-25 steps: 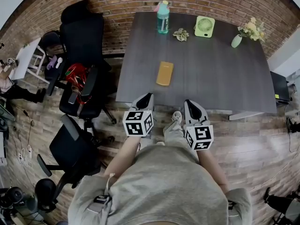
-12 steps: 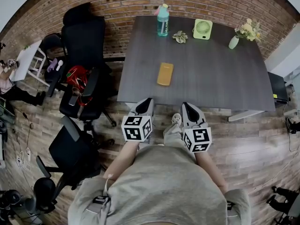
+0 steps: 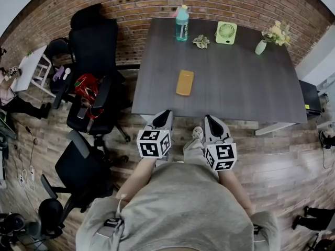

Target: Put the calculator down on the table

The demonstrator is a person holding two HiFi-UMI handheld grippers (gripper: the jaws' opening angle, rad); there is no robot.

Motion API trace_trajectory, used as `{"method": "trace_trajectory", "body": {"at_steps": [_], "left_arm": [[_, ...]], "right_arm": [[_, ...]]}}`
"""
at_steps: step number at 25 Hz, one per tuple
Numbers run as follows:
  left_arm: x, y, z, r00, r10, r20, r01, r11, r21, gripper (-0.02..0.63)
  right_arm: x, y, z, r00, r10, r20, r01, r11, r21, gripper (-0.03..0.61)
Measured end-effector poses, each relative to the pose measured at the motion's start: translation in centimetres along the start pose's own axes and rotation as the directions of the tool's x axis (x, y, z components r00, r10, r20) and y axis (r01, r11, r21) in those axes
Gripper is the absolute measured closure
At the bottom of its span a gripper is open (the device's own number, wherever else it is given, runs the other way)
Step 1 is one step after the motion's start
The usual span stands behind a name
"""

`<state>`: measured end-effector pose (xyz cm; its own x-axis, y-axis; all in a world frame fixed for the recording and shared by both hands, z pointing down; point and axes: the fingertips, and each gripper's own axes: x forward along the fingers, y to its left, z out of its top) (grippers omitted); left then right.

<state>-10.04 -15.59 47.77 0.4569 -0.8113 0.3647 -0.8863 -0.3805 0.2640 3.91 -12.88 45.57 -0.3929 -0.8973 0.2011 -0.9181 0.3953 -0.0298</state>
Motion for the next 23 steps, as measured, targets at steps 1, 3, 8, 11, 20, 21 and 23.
{"method": "trace_trajectory", "body": {"at_steps": [1, 3, 8, 11, 20, 21, 23], "left_arm": [[0.0, 0.0, 0.0, 1.000, 0.000, -0.001, 0.000, 1.000, 0.001, 0.580], [0.1, 0.1, 0.1, 1.000, 0.000, -0.002, 0.000, 1.000, 0.001, 0.579], [0.4, 0.2, 0.2, 1.000, 0.005, -0.008, -0.005, 1.000, 0.000, 0.578], [0.4, 0.2, 0.2, 1.000, 0.007, -0.011, -0.007, 1.000, 0.002, 0.578], [0.9, 0.4, 0.0, 1.000, 0.003, -0.024, -0.003, 1.000, -0.002, 0.578], [1.0, 0.4, 0.0, 1.000, 0.004, -0.023, -0.004, 1.000, -0.001, 0.578], [1.1, 0.4, 0.1, 1.000, 0.005, -0.022, -0.005, 1.000, -0.001, 0.578]], "right_arm": [[0.0, 0.0, 0.0, 1.000, -0.001, 0.000, 0.001, 1.000, -0.004, 0.577], [0.1, 0.0, 0.2, 1.000, -0.003, 0.001, 0.003, 1.000, -0.004, 0.577], [0.4, -0.2, 0.4, 1.000, 0.000, 0.005, 0.000, 1.000, 0.002, 0.577], [0.4, -0.4, 0.4, 1.000, -0.001, 0.004, 0.001, 1.000, 0.007, 0.577], [0.7, -0.6, 0.3, 1.000, 0.001, 0.001, -0.001, 1.000, 0.017, 0.577], [0.7, -0.7, 0.3, 1.000, 0.002, 0.000, -0.002, 1.000, 0.017, 0.577], [0.8, -0.8, 0.3, 1.000, 0.003, -0.002, -0.003, 1.000, 0.017, 0.577]]}}
